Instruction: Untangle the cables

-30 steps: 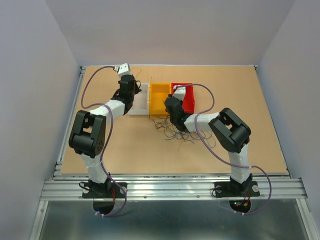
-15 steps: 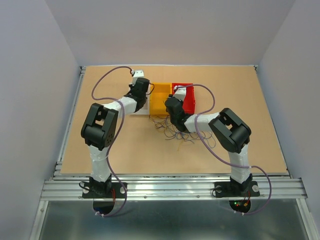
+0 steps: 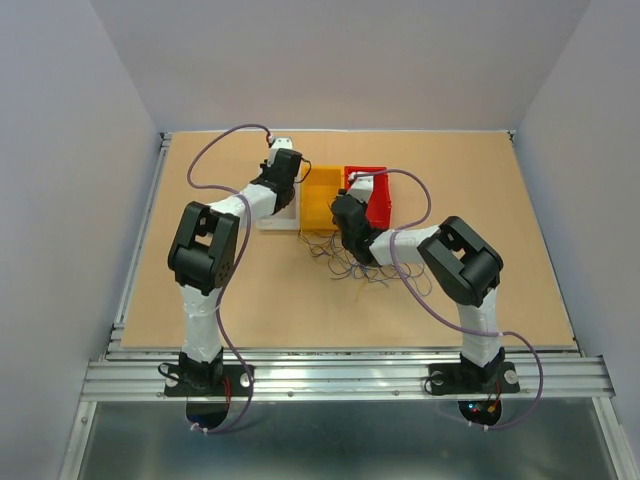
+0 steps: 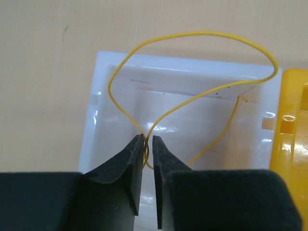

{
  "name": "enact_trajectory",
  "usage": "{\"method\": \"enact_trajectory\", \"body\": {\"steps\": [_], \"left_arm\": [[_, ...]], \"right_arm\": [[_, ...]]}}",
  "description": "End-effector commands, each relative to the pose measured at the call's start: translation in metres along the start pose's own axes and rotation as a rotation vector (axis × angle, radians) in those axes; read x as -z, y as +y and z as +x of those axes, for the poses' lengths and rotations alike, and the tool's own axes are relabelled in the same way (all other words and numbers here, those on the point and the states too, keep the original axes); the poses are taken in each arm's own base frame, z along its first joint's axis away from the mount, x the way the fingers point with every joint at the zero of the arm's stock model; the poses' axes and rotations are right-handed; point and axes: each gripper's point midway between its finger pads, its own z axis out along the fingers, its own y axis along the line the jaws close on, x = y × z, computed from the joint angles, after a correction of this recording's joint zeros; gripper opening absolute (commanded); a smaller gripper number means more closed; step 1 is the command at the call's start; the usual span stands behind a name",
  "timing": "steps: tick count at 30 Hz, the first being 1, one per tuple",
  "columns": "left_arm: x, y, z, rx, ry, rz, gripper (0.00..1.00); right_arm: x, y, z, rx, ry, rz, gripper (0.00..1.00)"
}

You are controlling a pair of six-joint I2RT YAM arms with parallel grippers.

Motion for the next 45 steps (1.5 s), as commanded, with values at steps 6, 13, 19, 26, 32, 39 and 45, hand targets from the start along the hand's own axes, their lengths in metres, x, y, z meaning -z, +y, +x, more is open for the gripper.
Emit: {"method": "enact_trajectory", "body": {"steps": [6, 13, 19, 26, 32, 39, 45], "left_arm": [[0.048, 0.015, -0.059, -0.001, -0.139, 0.043, 0.48], [0.074, 0.012, -0.083, -0.051, -0.195, 0.137, 0.49], [0.109, 0.028, -0.087, -0.201, -0.256, 0.231, 0.81], [0.100, 0.064, -0.030, -0.266, -0.153, 0.284, 0.82], [0.076, 0.069, 0.012, -0.322, -0.045, 0.385, 0.72], [0.069, 0.082, 0.043, -0.344, 0.023, 0.526, 0.65], [0.060, 0.075, 0.057, -0.368, 0.072, 0.615, 0.60]], "right_arm": [[0.005, 0.001, -0.016, -0.097, -0.036, -0.007, 0.31], [0.007, 0.004, -0.020, -0.097, -0.039, -0.023, 0.34], [0.015, 0.015, -0.028, -0.068, -0.023, -0.103, 0.49], [0.022, 0.018, -0.032, -0.068, -0.014, -0.133, 0.58], [0.022, 0.024, -0.027, -0.053, 0.004, -0.166, 0.59], [0.020, 0.023, -0.025, -0.046, 0.003, -0.159, 0.59], [0.017, 0.026, -0.020, -0.040, 0.012, -0.167, 0.59]]}}
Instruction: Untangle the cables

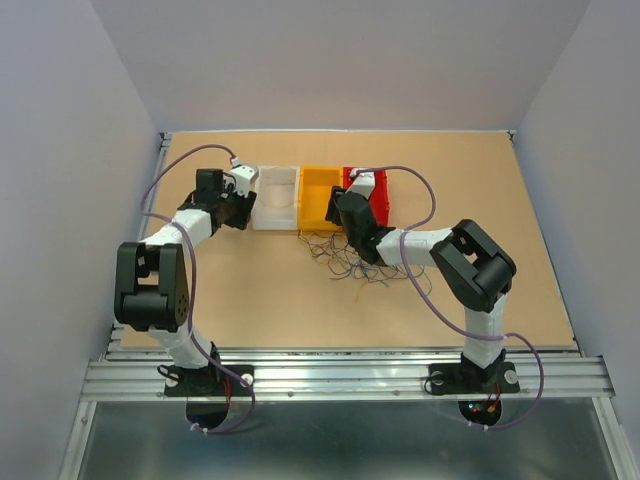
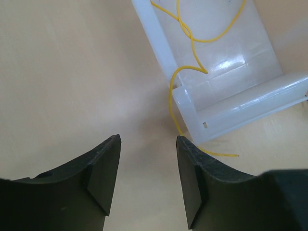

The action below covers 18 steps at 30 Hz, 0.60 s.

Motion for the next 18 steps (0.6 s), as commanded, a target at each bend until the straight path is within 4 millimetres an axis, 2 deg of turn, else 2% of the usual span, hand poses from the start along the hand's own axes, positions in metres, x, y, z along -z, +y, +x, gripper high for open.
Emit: {"method": "enact_trajectory", "body": {"steps": [1, 5, 8, 12, 14, 18], "left_arm": [[-0.011, -0.019, 0.000, -0.053, 0.006, 0.136, 0.55], [-0.017, -0.032, 0.011, -0.074, 0.028, 0.259, 0.50], [-0.008, -0.050, 0.007, -0.104, 0.000, 0.379, 0.57], [-0.011, -0.048, 0.002, -0.100, -0.011, 0.376, 0.58], [-0.016, -0.053, 0.006, -0.086, 0.004, 0.416, 0.57], [-0.018, -0.057, -0.002, -0.082, -0.005, 0.457, 0.57]], "right_arm": [[-0.001, 0.005, -0.005, -0.012, -0.018, -0.024, 0.59], [-0.001, 0.005, -0.004, -0.008, -0.017, -0.025, 0.59], [-0.001, 0.004, -0.004, -0.005, -0.018, -0.022, 0.59], [-0.002, 0.006, -0.003, -0.003, -0.015, -0.028, 0.58], [-0.002, 0.008, -0.004, -0.002, -0.013, -0.036, 0.58], [-0.004, 0.010, -0.002, 0.002, -0.010, -0.040, 0.58]]}}
